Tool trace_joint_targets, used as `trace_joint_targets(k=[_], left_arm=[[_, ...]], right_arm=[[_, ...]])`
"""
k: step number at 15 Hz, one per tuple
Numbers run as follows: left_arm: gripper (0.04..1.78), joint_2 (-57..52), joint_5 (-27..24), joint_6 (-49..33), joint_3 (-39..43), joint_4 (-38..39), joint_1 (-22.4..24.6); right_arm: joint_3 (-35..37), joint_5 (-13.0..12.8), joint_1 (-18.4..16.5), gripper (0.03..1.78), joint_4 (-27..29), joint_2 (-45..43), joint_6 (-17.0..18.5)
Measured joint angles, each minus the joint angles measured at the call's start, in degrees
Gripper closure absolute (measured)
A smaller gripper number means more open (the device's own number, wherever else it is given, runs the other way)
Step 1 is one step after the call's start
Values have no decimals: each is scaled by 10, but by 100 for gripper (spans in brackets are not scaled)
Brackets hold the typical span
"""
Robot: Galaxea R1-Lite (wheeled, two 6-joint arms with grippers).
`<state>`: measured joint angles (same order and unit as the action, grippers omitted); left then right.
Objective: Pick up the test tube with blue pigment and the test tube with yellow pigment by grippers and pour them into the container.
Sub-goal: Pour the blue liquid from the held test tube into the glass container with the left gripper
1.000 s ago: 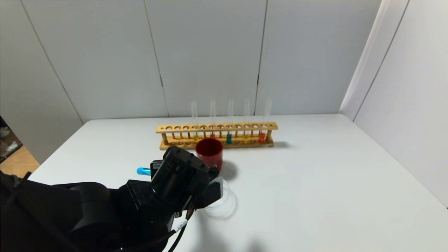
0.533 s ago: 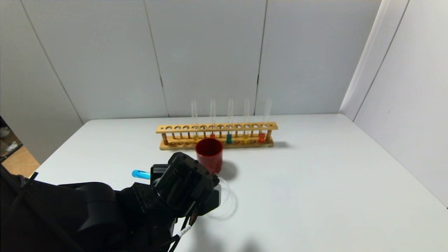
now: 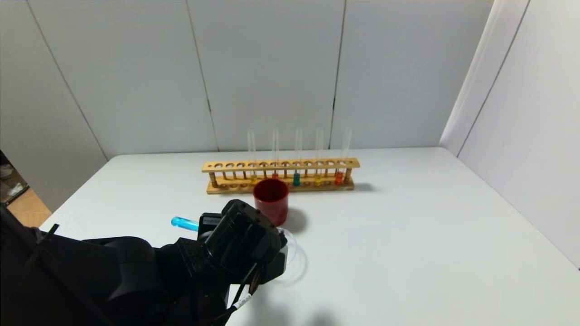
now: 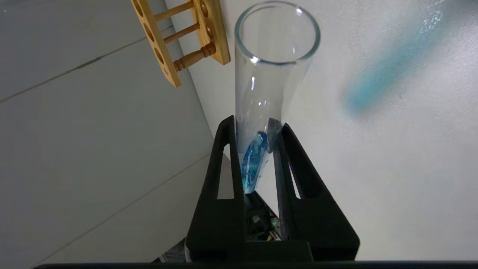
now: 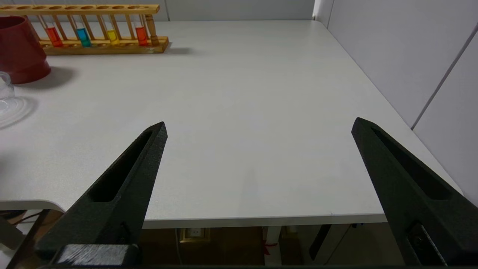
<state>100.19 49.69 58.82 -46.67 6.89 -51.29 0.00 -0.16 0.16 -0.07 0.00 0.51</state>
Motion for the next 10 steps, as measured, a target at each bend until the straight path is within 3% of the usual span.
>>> trace_joint_targets(k=[2,10], left_arm=[[155,5,24,9,-5,0,-5],[155,34,40,11,-35,-1,-27]], right_arm=[[0,0,0,8,0,0,0],[0,0,0,8,0,0,0]])
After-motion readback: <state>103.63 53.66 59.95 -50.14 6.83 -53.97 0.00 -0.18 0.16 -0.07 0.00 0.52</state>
